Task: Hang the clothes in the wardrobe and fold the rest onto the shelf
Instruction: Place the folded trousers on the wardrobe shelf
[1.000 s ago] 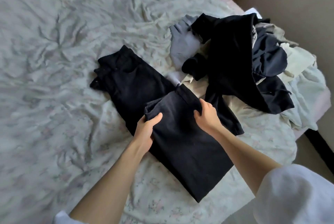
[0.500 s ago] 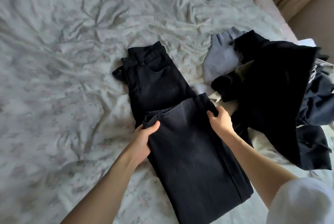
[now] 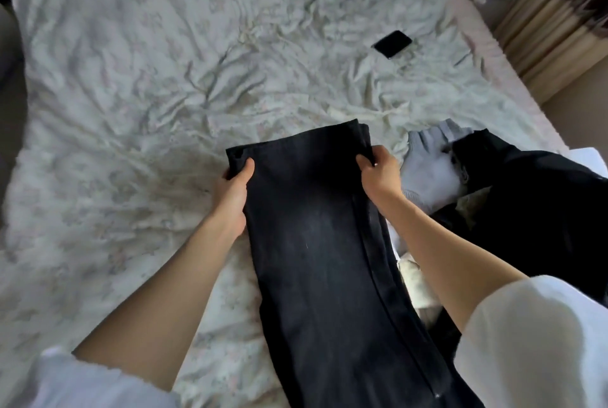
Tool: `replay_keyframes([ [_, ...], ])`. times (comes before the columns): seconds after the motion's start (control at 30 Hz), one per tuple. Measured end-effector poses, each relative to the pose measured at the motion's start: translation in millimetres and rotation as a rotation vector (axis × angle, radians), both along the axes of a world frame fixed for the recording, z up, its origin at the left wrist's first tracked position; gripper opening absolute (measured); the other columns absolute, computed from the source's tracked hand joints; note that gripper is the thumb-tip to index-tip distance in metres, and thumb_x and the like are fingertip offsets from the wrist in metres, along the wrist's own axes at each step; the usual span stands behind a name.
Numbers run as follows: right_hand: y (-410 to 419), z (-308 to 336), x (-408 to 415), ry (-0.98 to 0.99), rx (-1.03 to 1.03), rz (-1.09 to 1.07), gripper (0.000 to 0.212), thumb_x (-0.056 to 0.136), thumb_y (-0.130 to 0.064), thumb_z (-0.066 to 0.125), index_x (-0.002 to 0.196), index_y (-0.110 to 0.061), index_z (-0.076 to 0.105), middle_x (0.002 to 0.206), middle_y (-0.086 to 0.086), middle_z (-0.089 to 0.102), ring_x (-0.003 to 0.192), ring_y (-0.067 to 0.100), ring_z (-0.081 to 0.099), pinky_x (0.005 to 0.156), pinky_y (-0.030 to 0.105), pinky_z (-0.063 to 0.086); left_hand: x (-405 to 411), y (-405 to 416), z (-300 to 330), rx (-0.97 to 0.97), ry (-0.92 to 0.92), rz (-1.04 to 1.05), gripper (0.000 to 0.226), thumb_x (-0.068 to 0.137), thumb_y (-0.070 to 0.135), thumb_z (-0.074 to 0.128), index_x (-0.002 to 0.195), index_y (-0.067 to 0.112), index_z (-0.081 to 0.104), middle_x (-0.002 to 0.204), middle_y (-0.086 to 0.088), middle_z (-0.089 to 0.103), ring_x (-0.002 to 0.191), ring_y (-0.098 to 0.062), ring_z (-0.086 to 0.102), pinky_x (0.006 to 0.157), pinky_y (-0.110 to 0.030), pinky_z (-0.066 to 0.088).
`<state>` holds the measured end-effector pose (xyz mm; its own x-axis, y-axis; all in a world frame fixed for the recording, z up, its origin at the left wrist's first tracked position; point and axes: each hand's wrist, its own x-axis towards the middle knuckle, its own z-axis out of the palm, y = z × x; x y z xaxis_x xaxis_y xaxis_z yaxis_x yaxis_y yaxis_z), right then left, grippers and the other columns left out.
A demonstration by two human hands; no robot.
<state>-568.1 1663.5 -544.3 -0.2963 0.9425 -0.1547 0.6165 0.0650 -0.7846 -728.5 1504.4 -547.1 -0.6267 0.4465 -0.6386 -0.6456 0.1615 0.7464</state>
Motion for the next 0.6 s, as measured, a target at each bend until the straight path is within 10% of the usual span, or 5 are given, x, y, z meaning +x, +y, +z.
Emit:
replay_keyframes([
  [0.27, -20, -40, 18, -0.513, 0.082, 0.348, 0.059, 0.097, -0.027, 0.038, 0.15, -0.021, 0.013, 0.154, 0.005, 0.021, 0.14, 0.025, 0.021, 0.112, 0.049, 0.024, 15, -6, -50, -0.424, 0.744, -0.397, 0.077, 0.093, 0.033, 0.054, 0.151, 0.024, 0.005, 0.159, -0.007, 0.0, 0.146, -0.026, 0.004, 0.117, -0.047, 0.013],
  [0.43, -92, -66, 95, -0.691, 0.282, 0.58, 0.054, 0.097, -0.026, 0.037, 0.148, -0.025, 0.022, 0.155, 0.004, 0.02, 0.145, 0.023, 0.011, 0.115, 0.051, 0.007, 110, -62, -66, -0.5, 1.453, -0.822, 0.063, 0.086, 0.029, 0.058, 0.144, 0.017, 0.037, 0.154, -0.015, 0.022, 0.144, -0.036, 0.014, 0.109, -0.063, 0.007],
  [0.6, -160, -82, 185, -0.9, 0.172, 0.535, 0.053, 0.098, -0.032, 0.033, 0.148, -0.032, 0.017, 0.158, 0.001, 0.011, 0.146, 0.022, 0.005, 0.114, 0.054, 0.007, 188, -126, -86, -0.463, 1.615, -1.301, 0.055, 0.084, 0.043, 0.059, 0.135, 0.022, 0.052, 0.148, -0.013, 0.038, 0.139, -0.032, 0.03, 0.11, -0.061, 0.021],
])
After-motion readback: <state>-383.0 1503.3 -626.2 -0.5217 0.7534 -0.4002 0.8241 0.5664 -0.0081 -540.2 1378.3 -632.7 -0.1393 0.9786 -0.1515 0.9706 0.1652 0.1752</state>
